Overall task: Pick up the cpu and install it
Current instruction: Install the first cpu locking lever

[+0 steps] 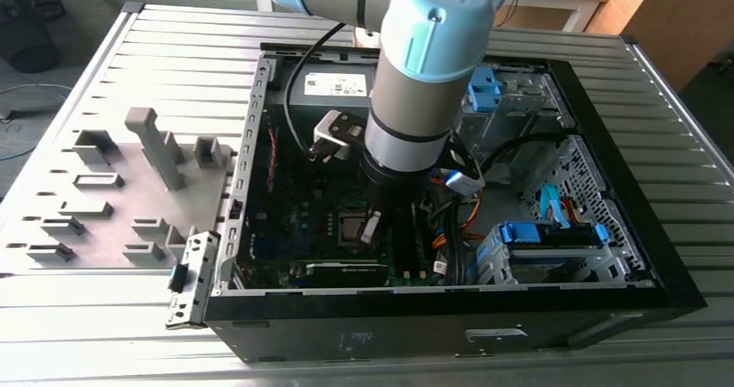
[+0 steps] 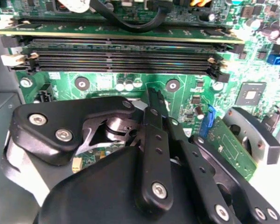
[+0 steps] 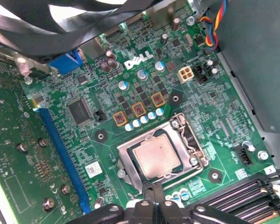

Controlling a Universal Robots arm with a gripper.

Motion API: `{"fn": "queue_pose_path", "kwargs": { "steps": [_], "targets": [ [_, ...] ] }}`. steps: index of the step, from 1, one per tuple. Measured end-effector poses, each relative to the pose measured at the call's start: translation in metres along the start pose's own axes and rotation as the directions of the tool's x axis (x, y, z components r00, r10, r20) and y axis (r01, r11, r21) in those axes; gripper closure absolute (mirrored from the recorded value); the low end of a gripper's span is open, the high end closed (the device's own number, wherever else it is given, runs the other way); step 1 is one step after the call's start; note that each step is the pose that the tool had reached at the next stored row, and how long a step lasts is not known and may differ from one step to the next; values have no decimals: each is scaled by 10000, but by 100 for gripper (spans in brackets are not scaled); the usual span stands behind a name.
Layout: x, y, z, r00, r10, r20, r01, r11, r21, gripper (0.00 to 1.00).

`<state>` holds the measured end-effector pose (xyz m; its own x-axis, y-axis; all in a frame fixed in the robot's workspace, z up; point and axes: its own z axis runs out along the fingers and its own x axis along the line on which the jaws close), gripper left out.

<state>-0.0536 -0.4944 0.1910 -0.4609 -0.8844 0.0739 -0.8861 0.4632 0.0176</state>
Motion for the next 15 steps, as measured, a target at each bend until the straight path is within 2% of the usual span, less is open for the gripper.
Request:
{"fn": "queue_pose_path", "kwargs": {
  "steps": [12, 15],
  "targets": [
    [5, -5, -2, 10000, -2, 13, 2, 10000, -14, 89],
    [7, -4, -36, 10000, -2, 29, 2, 10000, -21, 89]
  ]
}}
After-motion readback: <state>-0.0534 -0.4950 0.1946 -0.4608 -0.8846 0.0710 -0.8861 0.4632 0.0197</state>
